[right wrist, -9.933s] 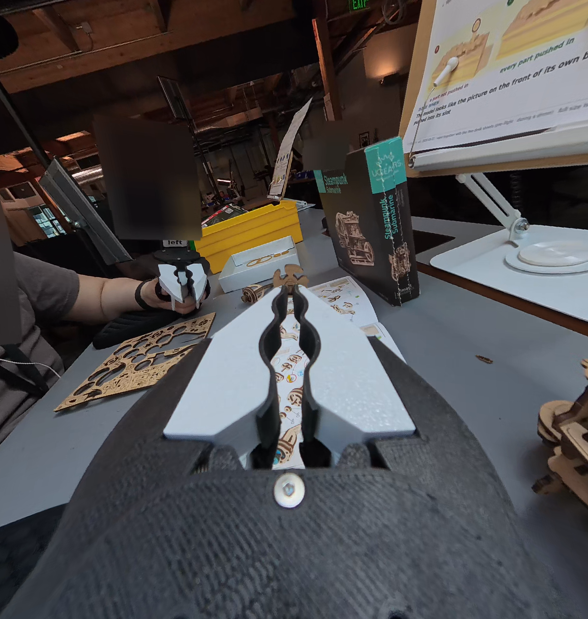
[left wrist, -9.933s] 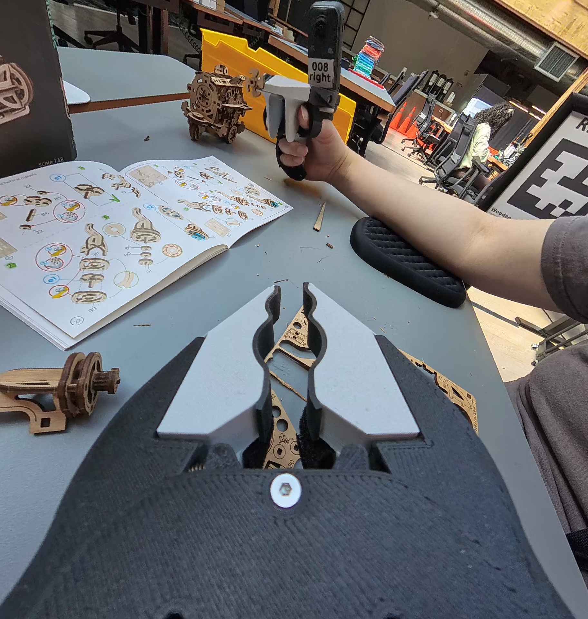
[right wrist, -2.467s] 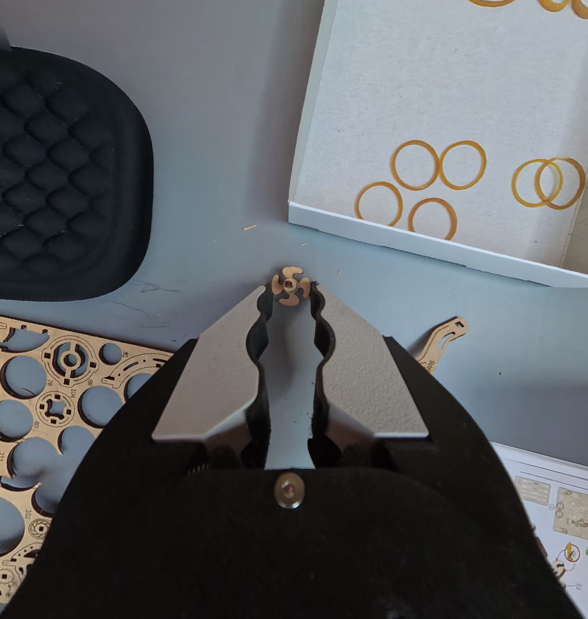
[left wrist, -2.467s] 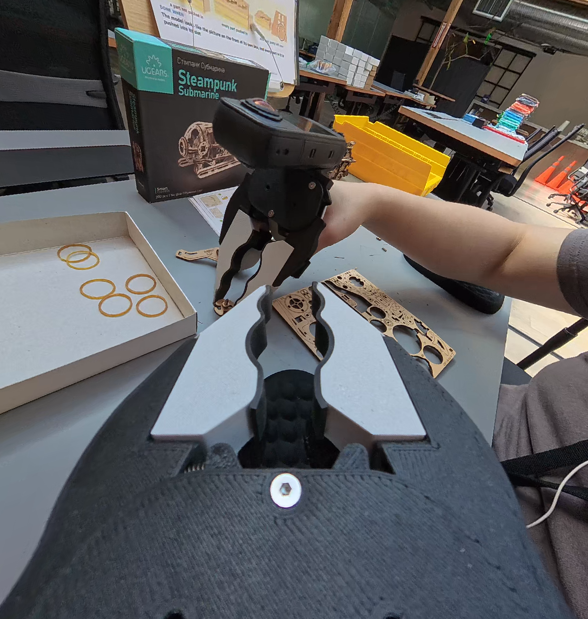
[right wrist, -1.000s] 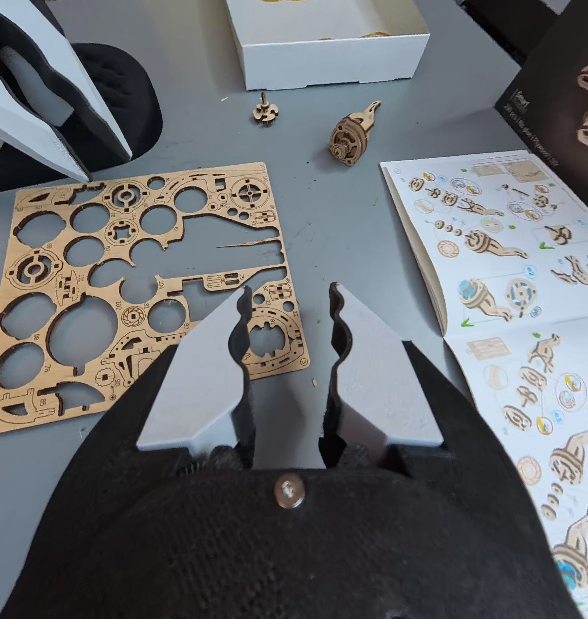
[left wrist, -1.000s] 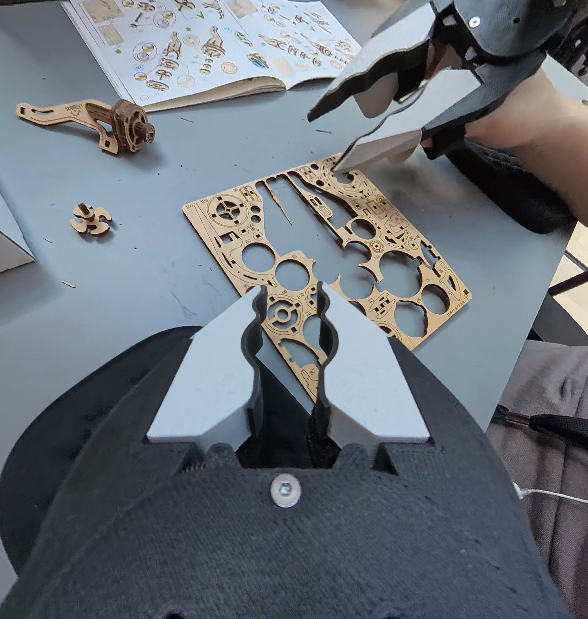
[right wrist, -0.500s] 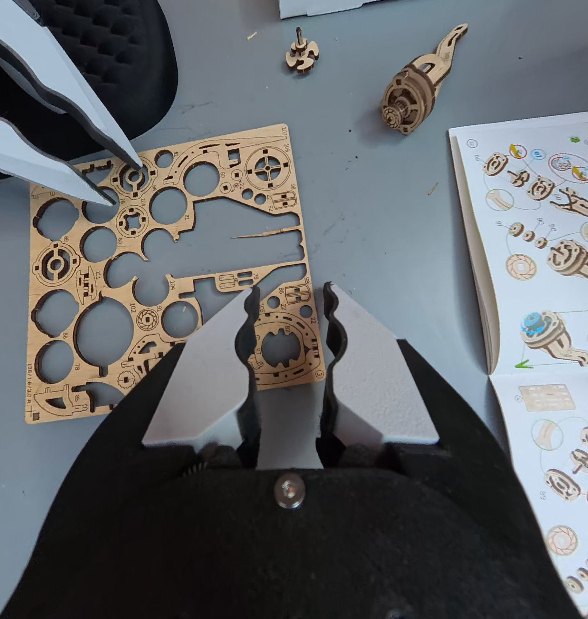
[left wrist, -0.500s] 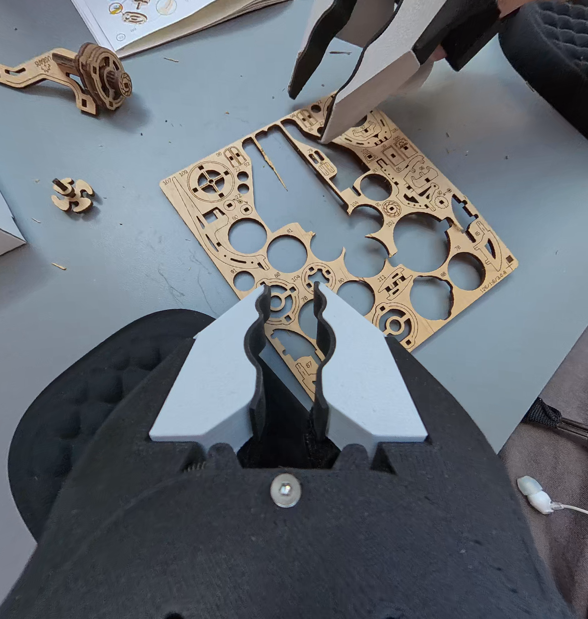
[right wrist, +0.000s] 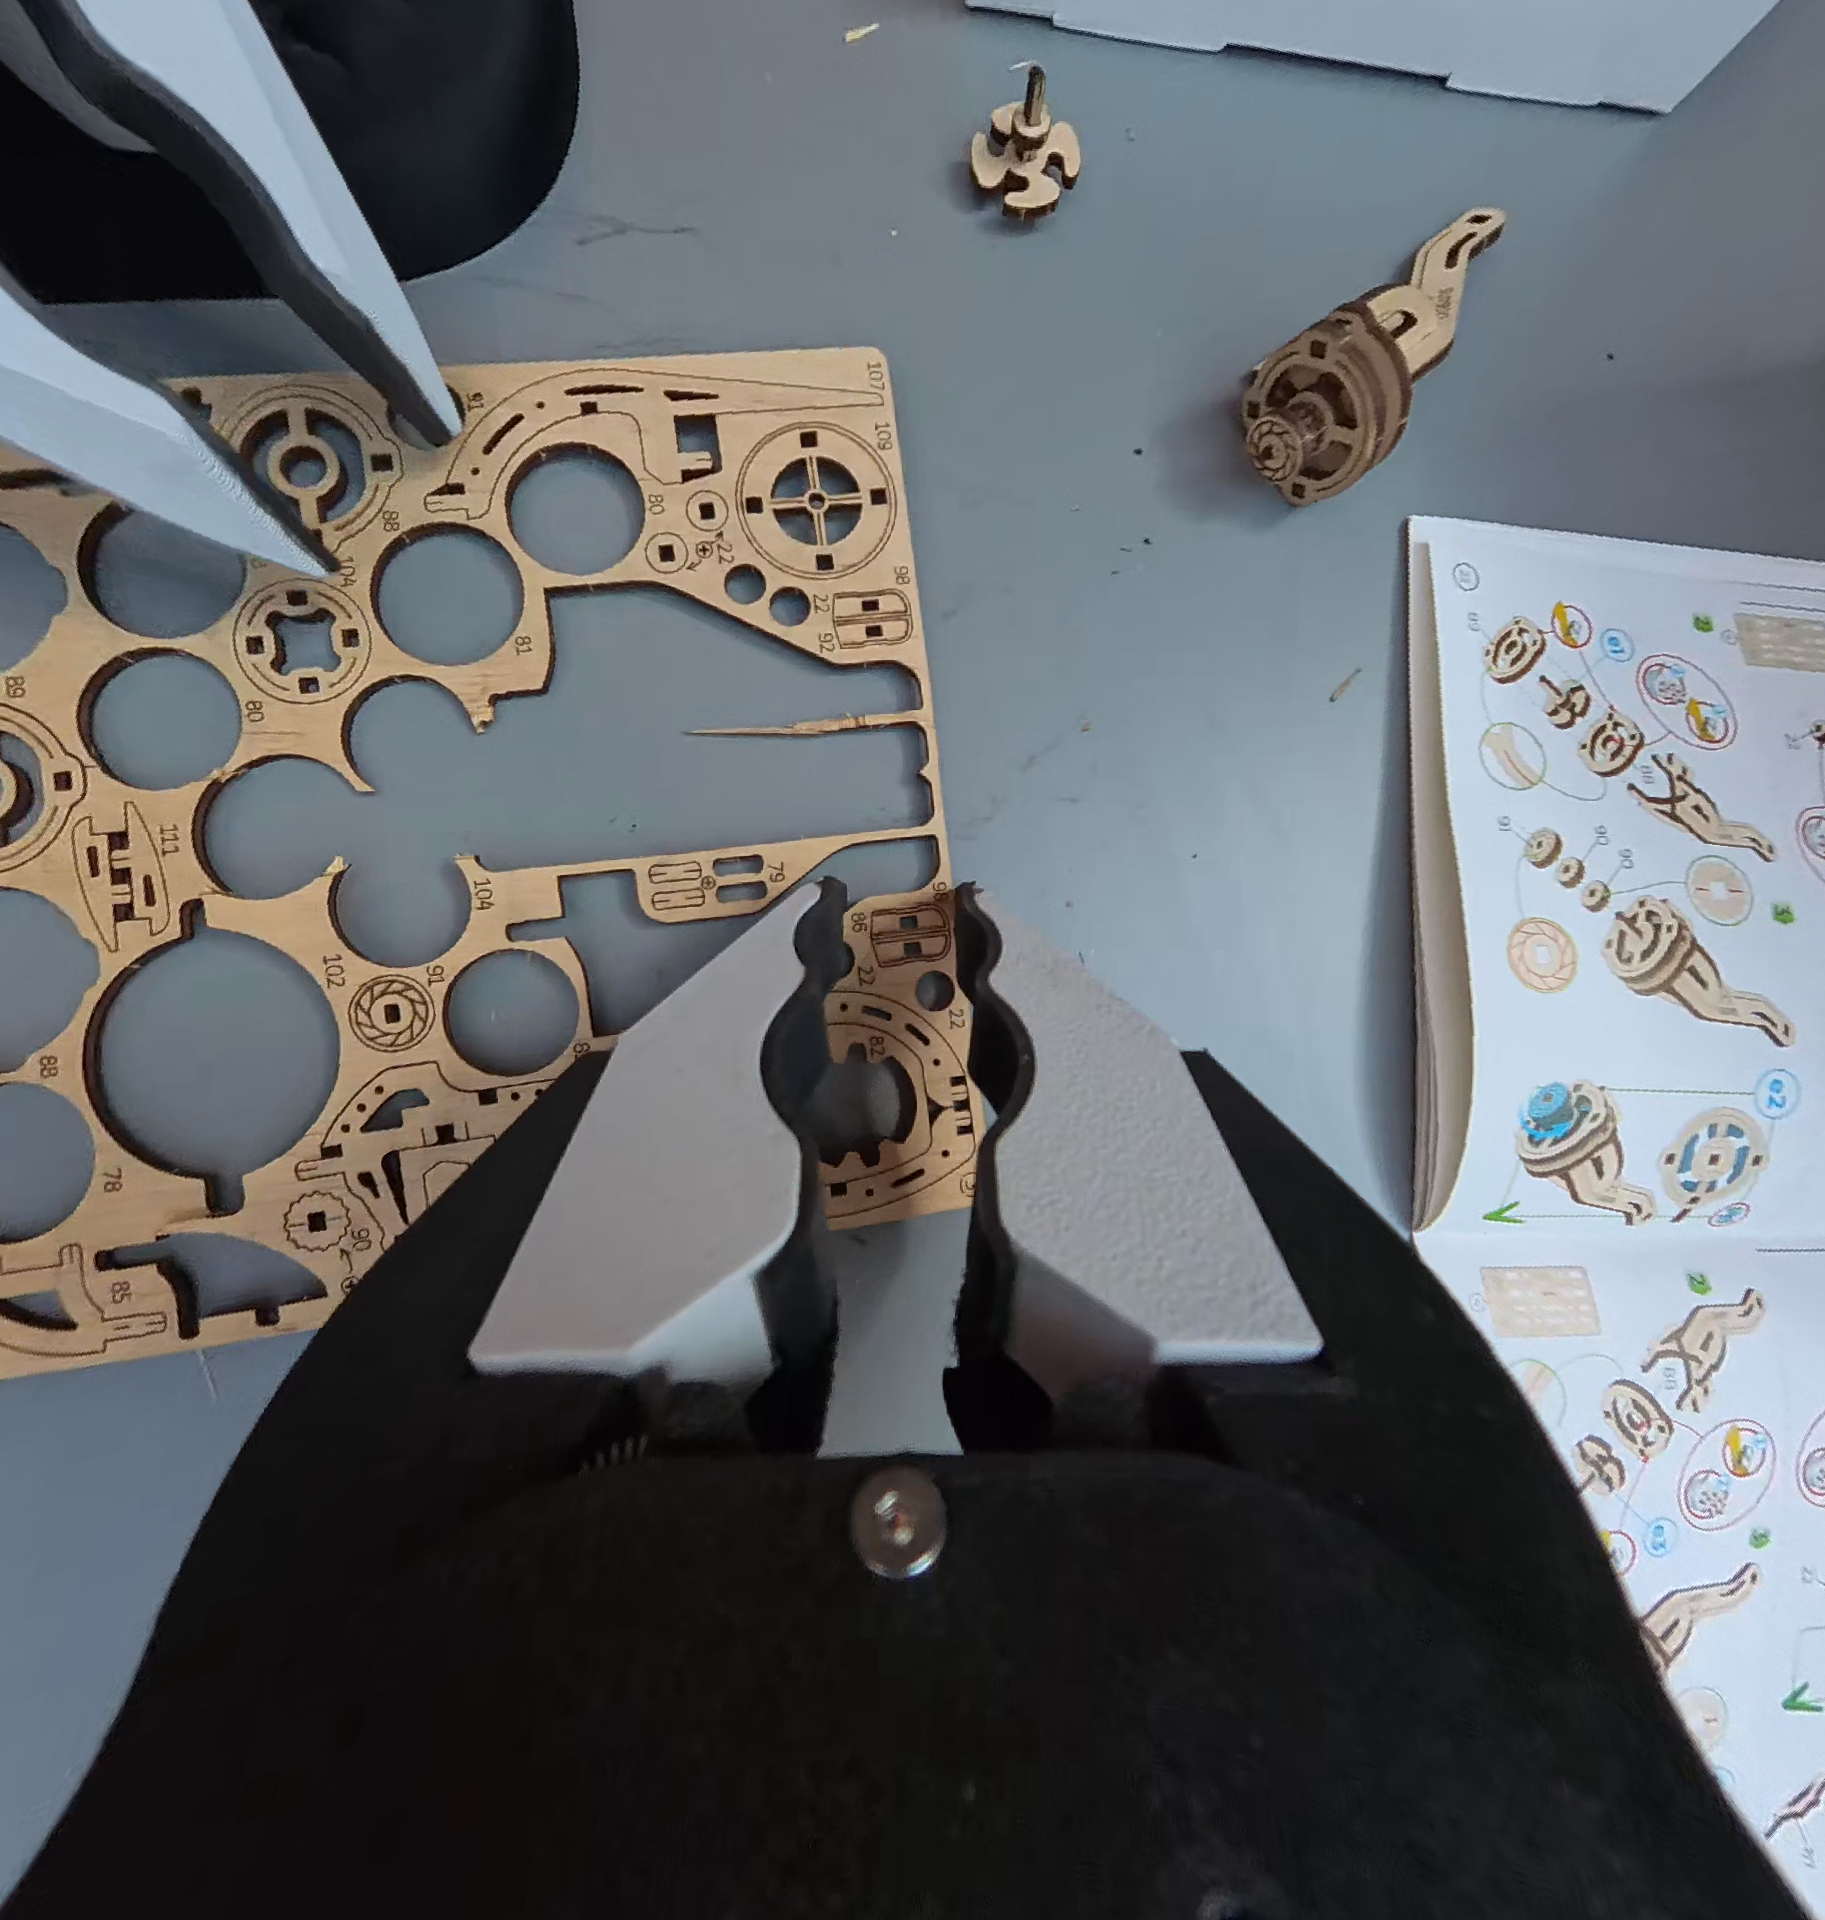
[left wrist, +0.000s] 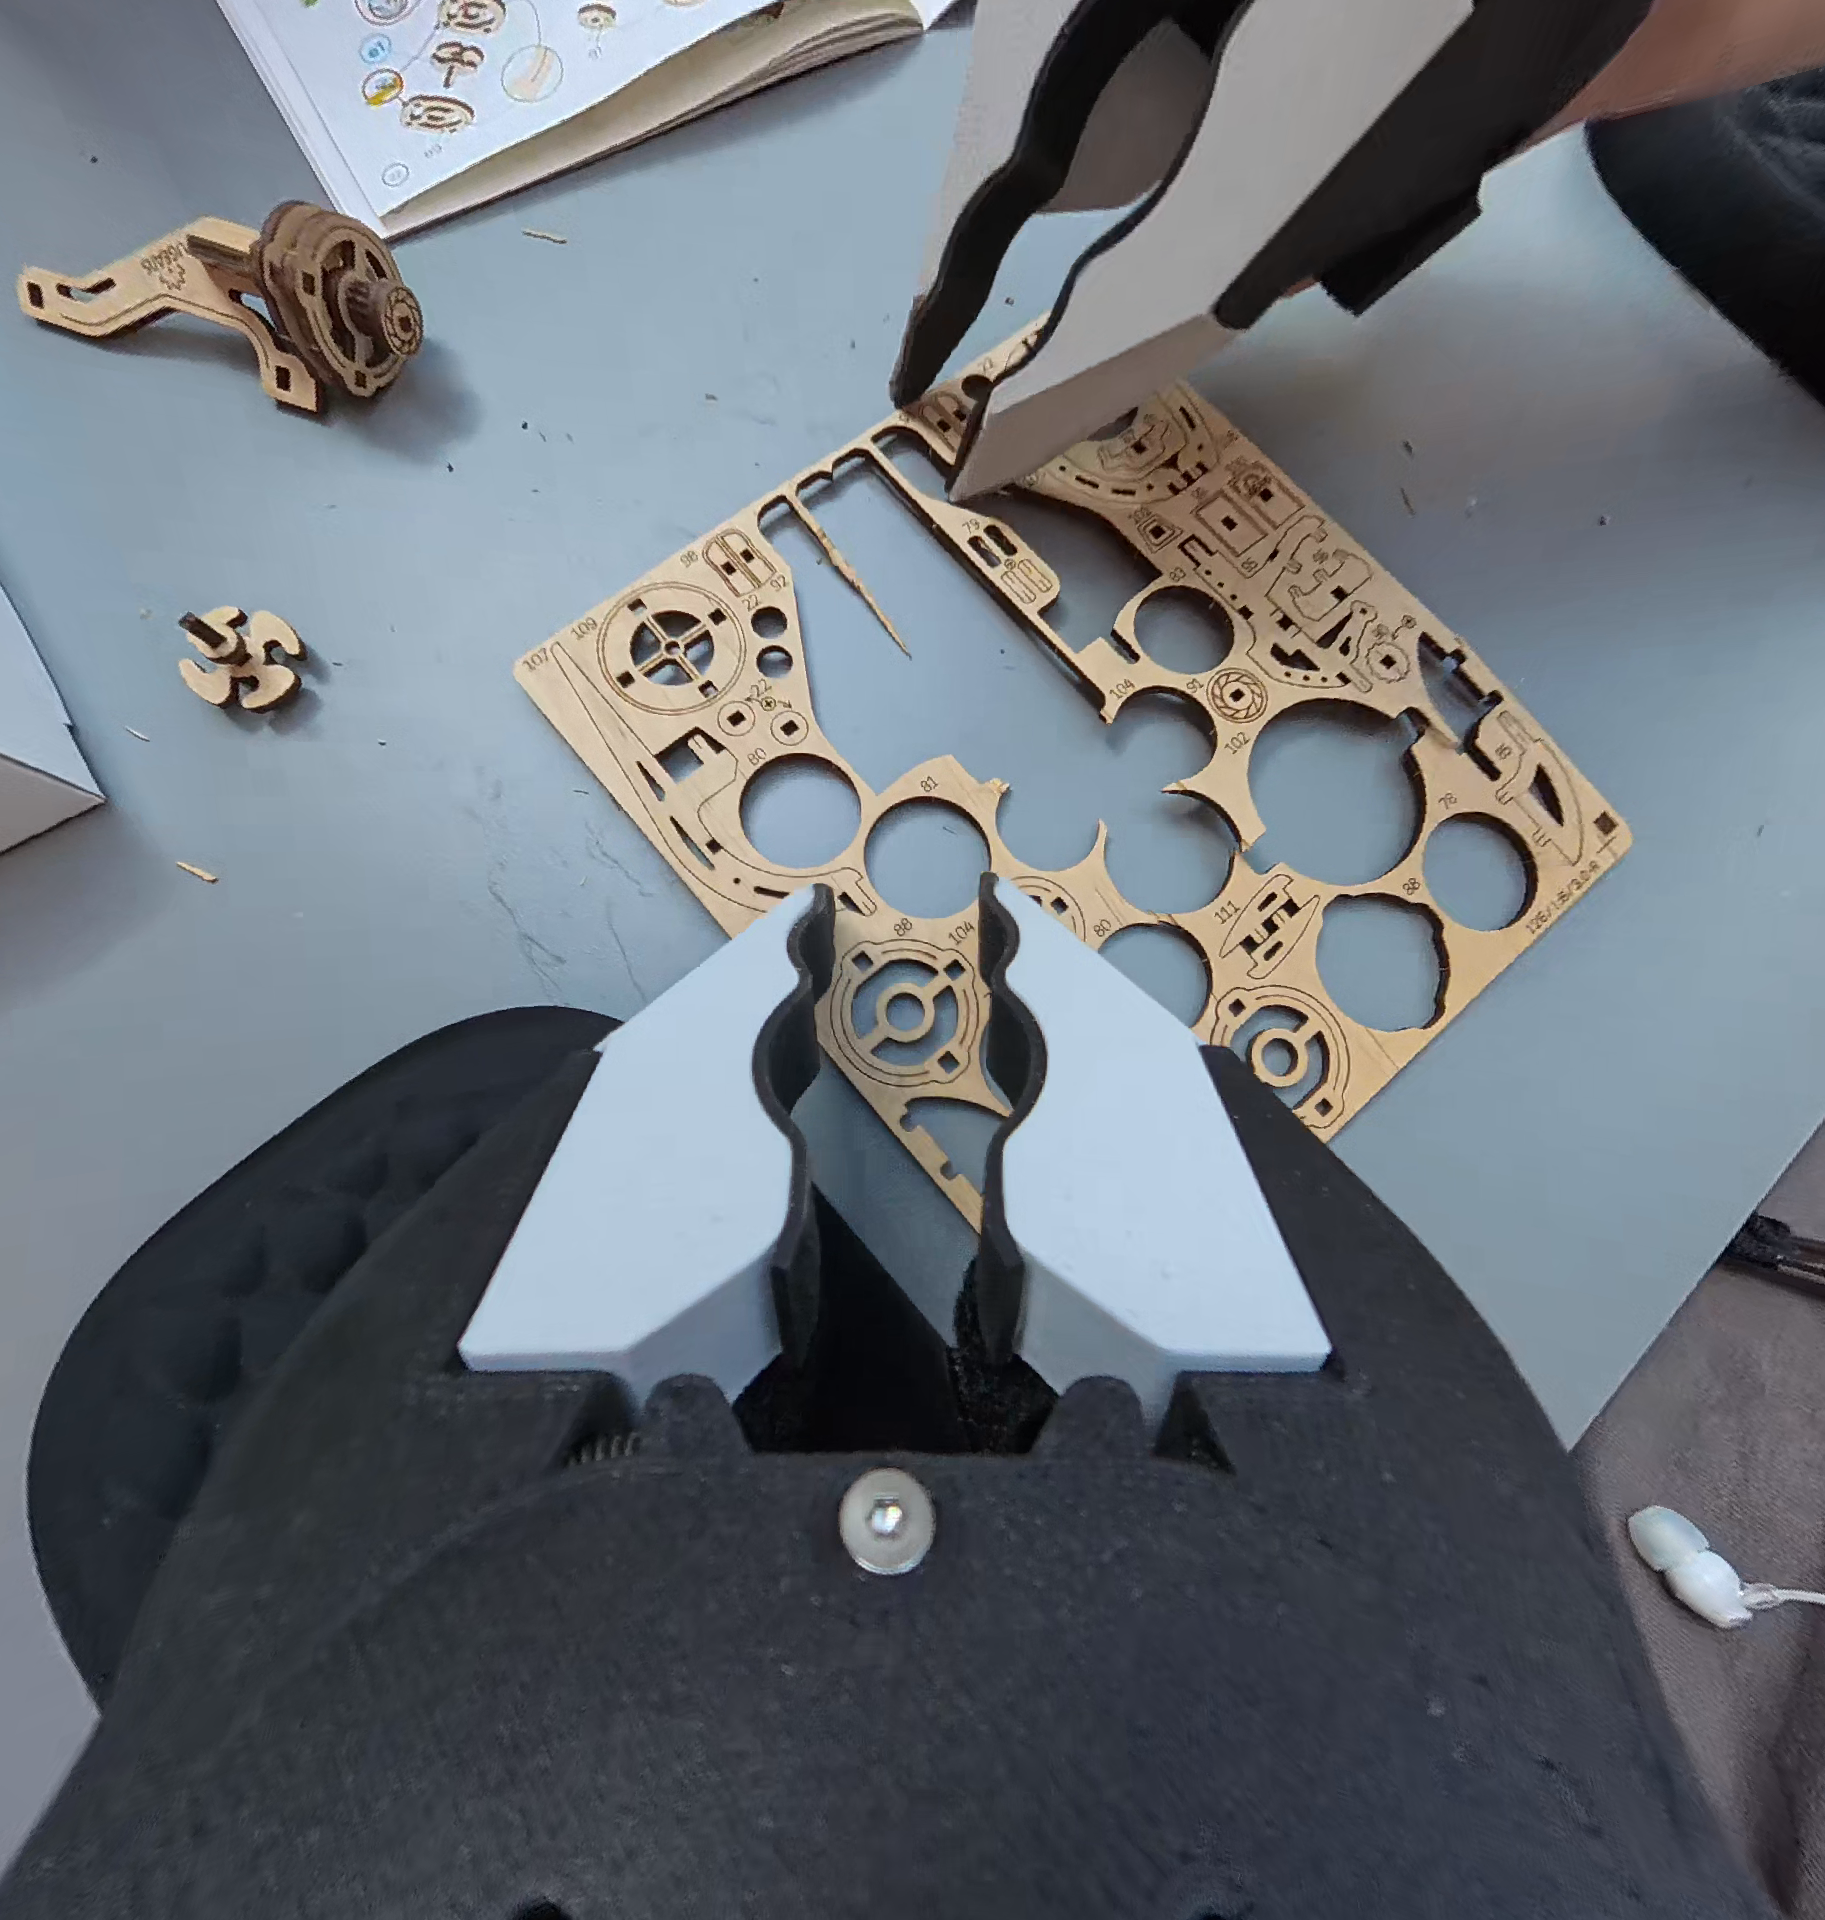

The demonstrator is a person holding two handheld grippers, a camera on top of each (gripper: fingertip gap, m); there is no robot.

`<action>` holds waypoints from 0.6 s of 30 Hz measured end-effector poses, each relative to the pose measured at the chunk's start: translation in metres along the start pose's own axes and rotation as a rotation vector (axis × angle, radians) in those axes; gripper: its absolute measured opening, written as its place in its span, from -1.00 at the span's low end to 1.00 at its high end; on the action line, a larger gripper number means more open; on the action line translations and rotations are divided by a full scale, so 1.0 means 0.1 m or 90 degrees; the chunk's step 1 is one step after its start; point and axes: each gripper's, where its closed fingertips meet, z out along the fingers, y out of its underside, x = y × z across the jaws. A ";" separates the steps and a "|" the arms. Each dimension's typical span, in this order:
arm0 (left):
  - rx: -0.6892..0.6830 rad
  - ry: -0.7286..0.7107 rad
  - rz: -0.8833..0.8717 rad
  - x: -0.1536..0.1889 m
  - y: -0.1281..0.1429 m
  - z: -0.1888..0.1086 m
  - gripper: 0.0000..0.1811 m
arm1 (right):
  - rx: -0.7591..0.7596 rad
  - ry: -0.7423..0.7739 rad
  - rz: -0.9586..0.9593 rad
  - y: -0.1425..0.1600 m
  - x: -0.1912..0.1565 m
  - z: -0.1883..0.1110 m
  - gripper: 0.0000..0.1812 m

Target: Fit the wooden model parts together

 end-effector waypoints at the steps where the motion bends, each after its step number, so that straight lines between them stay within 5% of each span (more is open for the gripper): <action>1: 0.015 0.015 -0.016 -0.02 -0.04 -0.01 -0.70 | 0.006 0.007 -0.001 0.00 0.00 -0.02 -0.78; 10: 0.182 0.161 -0.191 -0.45 -0.49 -0.19 -0.40 | 0.169 0.131 -0.005 -0.17 0.16 -0.53 -0.81; 18: 0.160 0.375 -0.251 -0.09 -0.60 -0.08 -0.46 | 0.222 0.180 -0.020 -0.21 0.10 -0.72 -1.00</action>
